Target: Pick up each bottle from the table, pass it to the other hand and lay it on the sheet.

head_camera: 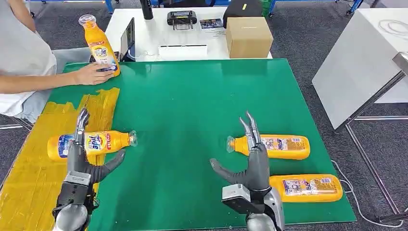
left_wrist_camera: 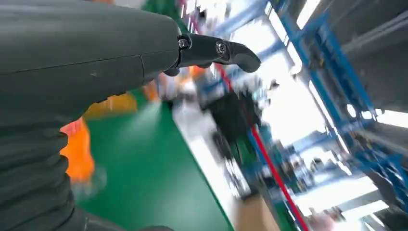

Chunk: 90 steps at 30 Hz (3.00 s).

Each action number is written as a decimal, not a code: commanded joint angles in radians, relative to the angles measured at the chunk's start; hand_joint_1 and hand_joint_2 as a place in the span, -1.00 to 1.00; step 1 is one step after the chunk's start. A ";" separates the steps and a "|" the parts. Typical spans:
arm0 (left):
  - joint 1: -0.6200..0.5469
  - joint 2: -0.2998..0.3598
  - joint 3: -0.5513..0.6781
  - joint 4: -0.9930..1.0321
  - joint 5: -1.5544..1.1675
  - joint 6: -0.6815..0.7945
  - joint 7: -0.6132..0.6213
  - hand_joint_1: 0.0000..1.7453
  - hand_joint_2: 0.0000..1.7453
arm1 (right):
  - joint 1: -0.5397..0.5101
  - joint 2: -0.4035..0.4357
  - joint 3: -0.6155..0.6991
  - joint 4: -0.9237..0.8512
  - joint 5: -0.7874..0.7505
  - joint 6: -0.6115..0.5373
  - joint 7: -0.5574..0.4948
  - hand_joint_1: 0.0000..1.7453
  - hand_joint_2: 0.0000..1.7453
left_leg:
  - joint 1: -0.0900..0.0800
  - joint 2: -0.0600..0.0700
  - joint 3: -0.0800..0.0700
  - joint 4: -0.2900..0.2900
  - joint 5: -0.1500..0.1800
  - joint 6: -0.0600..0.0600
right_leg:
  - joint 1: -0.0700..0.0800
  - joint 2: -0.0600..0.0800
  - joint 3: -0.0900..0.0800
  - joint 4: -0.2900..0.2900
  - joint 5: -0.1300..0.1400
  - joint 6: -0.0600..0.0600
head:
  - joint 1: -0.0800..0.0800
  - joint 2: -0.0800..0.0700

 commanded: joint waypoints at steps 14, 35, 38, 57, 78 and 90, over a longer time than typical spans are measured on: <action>-0.003 -0.059 -0.004 -0.009 0.110 -0.183 0.063 -1.00 1.00 | -0.126 -0.273 -0.161 0.260 0.245 0.219 0.201 -1.00 1.00 | 0.000 -0.004 0.002 -0.001 0.000 0.000 | -0.001 -0.001 0.003 -0.002 0.001 0.000 | 0.000 0.000; -0.068 -0.058 -0.030 0.090 0.182 -0.288 0.078 -1.00 1.00 | -0.378 -0.354 -0.091 0.632 0.259 0.378 0.214 -1.00 1.00 | -0.001 -0.003 0.002 0.000 0.000 0.000 | -0.001 0.000 0.003 -0.002 0.001 0.000 | 0.000 0.000; -0.068 -0.059 -0.030 0.090 0.182 -0.288 0.078 -1.00 1.00 | -0.386 -0.357 -0.084 0.647 0.269 0.378 0.221 -1.00 1.00 | -0.001 -0.003 0.003 0.000 0.000 0.000 | -0.001 0.000 0.004 -0.002 0.001 0.000 | 0.000 0.000; -0.068 -0.062 -0.014 0.106 0.195 -0.300 0.078 -1.00 1.00 | -0.471 -0.433 0.004 0.744 0.294 0.486 0.272 -1.00 1.00 | -0.001 -0.004 0.001 0.000 0.000 0.000 | -0.002 -0.001 0.002 -0.001 0.000 0.000 | 0.000 0.000; -0.077 -0.054 -0.022 0.122 0.203 -0.311 0.084 -1.00 1.00 | -0.496 -0.448 0.085 0.804 0.274 0.533 0.300 0.96 1.00 | 0.000 -0.003 0.004 0.000 0.000 0.000 | 0.000 0.000 0.005 -0.003 0.001 0.000 | -0.001 0.000; -0.083 -0.052 -0.053 0.102 0.179 -0.325 0.115 -1.00 1.00 | -0.428 -0.300 -0.056 0.713 0.241 0.321 0.287 1.00 1.00 | 0.001 -0.002 0.007 -0.001 -0.001 -0.001 | 0.001 0.001 0.008 -0.003 0.001 -0.001 | 0.000 0.000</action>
